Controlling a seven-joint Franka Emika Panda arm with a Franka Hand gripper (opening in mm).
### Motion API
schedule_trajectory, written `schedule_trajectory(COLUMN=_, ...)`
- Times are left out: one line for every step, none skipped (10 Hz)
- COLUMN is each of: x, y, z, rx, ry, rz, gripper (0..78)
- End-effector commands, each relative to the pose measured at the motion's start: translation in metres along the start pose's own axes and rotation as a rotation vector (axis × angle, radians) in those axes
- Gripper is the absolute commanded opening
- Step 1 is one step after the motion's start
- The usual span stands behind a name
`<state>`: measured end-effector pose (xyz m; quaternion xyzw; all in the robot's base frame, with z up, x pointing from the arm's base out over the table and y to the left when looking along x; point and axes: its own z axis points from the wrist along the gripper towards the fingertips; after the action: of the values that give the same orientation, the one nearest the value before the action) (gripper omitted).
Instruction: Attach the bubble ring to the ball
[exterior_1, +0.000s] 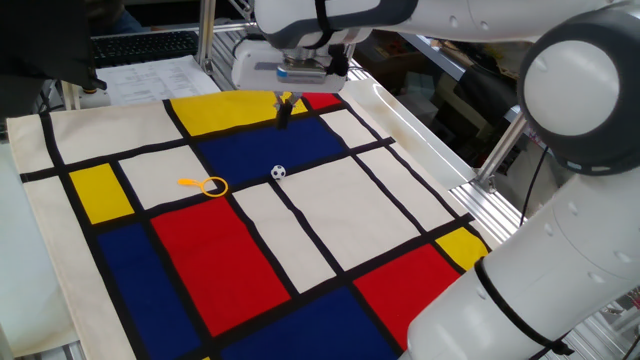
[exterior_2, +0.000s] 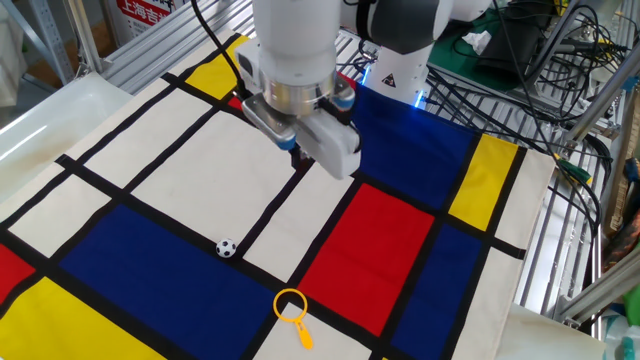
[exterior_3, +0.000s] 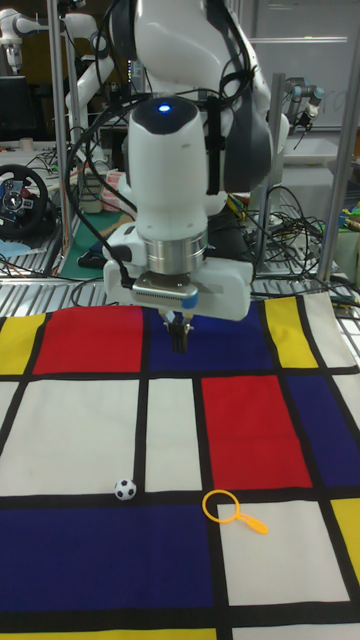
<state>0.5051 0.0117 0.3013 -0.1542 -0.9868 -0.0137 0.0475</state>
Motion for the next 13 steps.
schedule_trajectory(x=-0.011, y=0.025, z=-0.008, rx=-0.012, ry=0.018, rz=0.133, gripper=0.0)
schedule_trajectory(x=-0.011, y=0.026, z=-0.009, rx=-0.012, ry=0.018, rz=0.134, gripper=0.0)
schedule_trajectory(x=-0.016, y=0.030, z=-0.010, rx=-0.014, ry=0.020, rz=0.143, gripper=0.0)
schedule_trajectory(x=-0.020, y=0.031, z=-0.010, rx=-0.026, ry=0.025, rz=0.150, gripper=0.0)
schedule_trajectory(x=-0.025, y=0.034, z=-0.008, rx=-0.027, ry=0.024, rz=0.158, gripper=0.0)
schedule_trajectory(x=-0.030, y=0.037, z=-0.005, rx=-0.026, ry=0.020, rz=0.168, gripper=0.0)
schedule_trajectory(x=-0.034, y=0.038, z=-0.005, rx=-0.027, ry=0.014, rz=0.177, gripper=0.0)
schedule_trajectory(x=-0.038, y=0.040, z=-0.006, rx=-0.029, ry=0.007, rz=0.187, gripper=0.0)
schedule_trajectory(x=-0.040, y=0.041, z=-0.007, rx=-0.027, ry=0.004, rz=0.195, gripper=0.0)
schedule_trajectory(x=-0.042, y=0.043, z=-0.010, rx=-0.015, ry=-0.006, rz=0.216, gripper=0.0)
schedule_trajectory(x=-0.041, y=0.046, z=-0.012, rx=-0.007, ry=-0.016, rz=0.224, gripper=0.0)
schedule_trajectory(x=-0.040, y=0.048, z=-0.014, rx=-0.002, ry=-0.021, rz=0.233, gripper=0.0)
schedule_trajectory(x=-0.040, y=0.048, z=-0.014, rx=-0.006, ry=-0.032, rz=0.260, gripper=0.0)
